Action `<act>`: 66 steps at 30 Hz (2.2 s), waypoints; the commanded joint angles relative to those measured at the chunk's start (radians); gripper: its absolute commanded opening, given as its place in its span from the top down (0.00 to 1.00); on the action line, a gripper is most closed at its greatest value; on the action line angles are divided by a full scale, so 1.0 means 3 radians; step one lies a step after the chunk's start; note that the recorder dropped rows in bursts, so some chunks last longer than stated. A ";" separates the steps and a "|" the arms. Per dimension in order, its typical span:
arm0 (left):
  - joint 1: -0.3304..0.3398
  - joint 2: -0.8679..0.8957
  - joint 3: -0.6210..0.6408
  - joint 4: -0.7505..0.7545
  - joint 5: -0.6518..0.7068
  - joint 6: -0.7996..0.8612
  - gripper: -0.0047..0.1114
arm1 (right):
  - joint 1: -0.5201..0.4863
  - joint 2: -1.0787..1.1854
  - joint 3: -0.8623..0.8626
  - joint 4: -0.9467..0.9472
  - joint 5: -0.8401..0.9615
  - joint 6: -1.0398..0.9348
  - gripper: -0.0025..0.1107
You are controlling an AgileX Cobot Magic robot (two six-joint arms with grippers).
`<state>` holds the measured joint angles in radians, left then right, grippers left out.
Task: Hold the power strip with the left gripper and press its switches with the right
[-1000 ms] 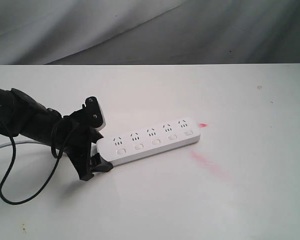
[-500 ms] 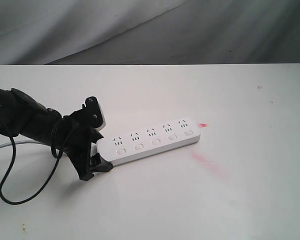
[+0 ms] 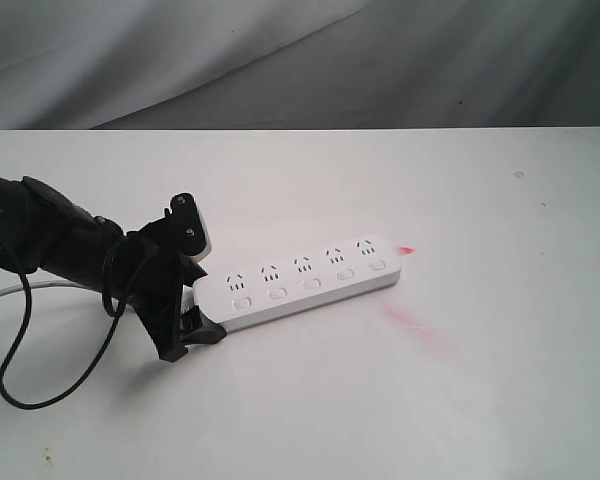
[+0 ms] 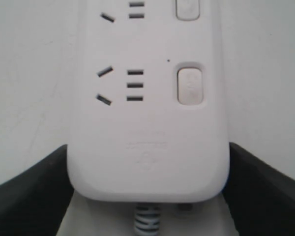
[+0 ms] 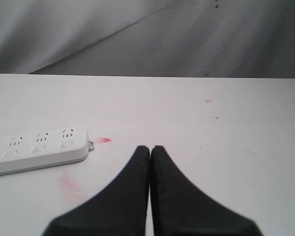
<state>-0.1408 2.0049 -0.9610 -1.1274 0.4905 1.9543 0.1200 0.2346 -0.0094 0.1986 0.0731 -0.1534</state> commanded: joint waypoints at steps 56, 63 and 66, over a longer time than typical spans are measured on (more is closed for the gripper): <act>0.1537 -0.3264 0.0020 0.0022 0.2027 -0.2589 0.06 | -0.0014 -0.0008 0.0008 0.0010 -0.0003 0.0012 0.98; 0.1537 -0.3264 0.0020 -0.0039 0.1869 -0.2585 0.06 | -0.0014 -0.0008 0.0008 0.0010 -0.0003 0.0012 0.98; 0.1537 -0.3264 0.0020 -0.0130 0.1668 -0.2585 0.08 | -0.0014 -0.0008 0.0008 0.0010 -0.0003 0.0012 0.98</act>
<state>0.3161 1.0311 -0.9581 -1.1270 1.0465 1.1877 0.1200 0.2346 -0.0088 0.1986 0.0739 -0.1534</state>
